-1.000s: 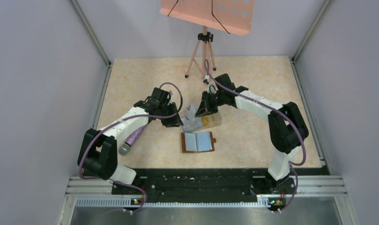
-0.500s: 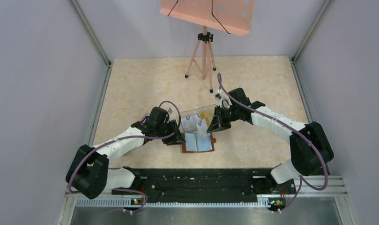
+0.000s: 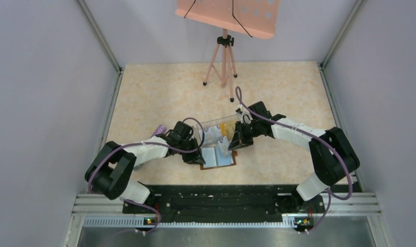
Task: Put the credit cards into the card holder
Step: Insert the credit card into the card holder.
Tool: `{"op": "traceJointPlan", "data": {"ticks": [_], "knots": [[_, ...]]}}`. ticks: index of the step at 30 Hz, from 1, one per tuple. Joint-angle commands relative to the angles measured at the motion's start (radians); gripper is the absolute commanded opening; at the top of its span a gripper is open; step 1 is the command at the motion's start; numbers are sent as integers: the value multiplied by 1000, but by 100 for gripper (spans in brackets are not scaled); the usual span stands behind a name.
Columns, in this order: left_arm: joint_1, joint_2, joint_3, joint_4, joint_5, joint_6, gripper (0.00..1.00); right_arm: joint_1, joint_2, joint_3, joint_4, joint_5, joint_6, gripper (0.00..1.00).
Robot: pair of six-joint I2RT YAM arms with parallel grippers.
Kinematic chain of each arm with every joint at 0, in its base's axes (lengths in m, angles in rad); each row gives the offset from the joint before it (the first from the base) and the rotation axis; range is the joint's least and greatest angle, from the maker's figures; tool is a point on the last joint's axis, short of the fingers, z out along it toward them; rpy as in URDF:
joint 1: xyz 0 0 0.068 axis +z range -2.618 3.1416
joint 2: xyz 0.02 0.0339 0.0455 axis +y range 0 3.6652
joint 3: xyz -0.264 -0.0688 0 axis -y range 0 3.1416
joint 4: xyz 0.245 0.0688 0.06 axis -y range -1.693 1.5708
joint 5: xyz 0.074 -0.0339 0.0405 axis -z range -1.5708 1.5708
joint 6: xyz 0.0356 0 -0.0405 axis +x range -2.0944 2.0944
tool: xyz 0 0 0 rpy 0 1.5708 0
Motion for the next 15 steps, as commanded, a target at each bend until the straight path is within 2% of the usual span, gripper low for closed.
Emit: {"op": "traceJointPlan", "data": {"ticks": [1, 6, 12, 15], "knots": [[-21, 42, 44, 46, 2, -4, 12, 6, 54, 95, 67, 65, 3, 0], [-29, 64, 41, 48, -1, -28, 0, 6, 124, 166, 106, 78, 27, 0], [-31, 64, 54, 22, -20, -28, 1, 6, 155, 211, 109, 68, 25, 0], [-31, 53, 67, -2, -30, -23, 6, 6, 130, 185, 102, 55, 20, 0]]}}
